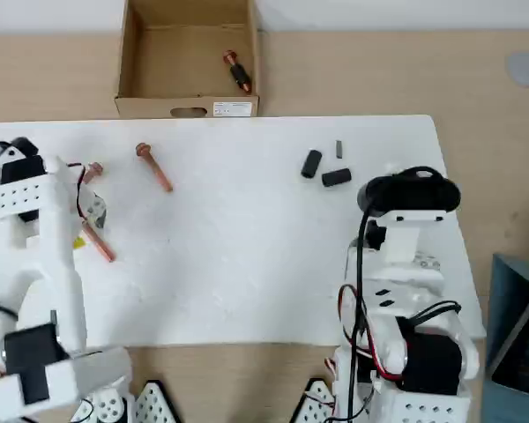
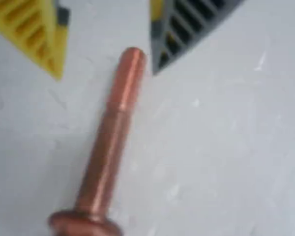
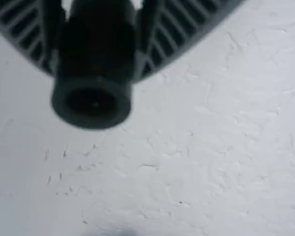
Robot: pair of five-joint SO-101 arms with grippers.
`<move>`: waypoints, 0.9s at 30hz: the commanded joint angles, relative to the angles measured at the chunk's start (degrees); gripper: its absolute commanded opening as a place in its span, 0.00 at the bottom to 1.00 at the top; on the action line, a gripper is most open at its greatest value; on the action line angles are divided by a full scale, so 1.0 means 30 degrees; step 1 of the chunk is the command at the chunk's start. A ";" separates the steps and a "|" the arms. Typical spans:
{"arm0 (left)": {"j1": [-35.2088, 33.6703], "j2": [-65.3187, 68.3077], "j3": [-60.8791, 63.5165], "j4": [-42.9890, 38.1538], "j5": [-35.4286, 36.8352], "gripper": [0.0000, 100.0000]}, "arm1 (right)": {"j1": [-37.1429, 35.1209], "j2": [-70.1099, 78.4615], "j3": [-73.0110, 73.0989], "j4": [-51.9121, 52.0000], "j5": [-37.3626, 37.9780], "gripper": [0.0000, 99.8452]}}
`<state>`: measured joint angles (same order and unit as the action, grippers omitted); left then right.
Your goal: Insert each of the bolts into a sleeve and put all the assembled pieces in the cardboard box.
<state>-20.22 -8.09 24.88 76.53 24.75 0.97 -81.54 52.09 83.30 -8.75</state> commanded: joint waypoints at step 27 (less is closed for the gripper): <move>-0.1084 0.4821 -0.1963 -0.1846 -0.0147 0.13 | 0.0161 0.0044 -0.0015 -0.0498 0.0322 0.01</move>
<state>-23.82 6.51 21.19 71.16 24.57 0.97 -81.54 52.09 83.30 -8.75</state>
